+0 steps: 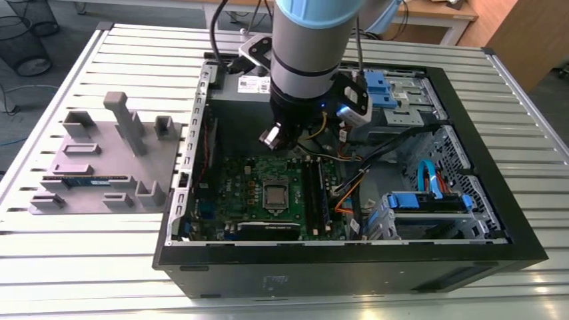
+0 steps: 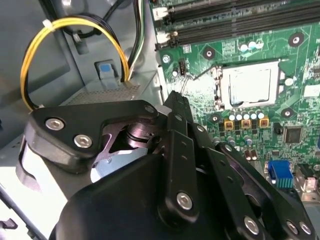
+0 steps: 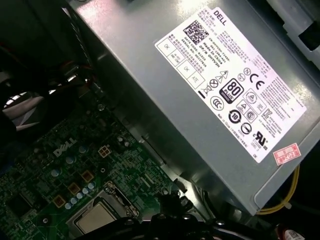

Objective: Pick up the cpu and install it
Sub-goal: 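Install the first cpu locking lever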

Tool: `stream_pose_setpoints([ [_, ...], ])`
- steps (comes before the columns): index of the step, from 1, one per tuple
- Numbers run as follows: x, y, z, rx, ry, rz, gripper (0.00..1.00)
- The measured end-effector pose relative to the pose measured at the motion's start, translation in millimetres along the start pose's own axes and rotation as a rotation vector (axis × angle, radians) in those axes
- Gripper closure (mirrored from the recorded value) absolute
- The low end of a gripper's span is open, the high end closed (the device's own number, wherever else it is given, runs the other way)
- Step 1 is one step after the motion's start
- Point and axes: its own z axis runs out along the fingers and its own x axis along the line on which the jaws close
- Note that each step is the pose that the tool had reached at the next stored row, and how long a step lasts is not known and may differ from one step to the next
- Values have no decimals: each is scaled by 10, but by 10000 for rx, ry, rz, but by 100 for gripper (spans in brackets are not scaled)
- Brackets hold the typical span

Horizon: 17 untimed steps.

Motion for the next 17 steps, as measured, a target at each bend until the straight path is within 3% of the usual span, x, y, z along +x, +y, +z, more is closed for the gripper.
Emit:
stream_pose_setpoints([
  [6,-47,-88,-2,-67,-73,1,89],
  [17,-58,-138,42,-70,-77,1,89],
])
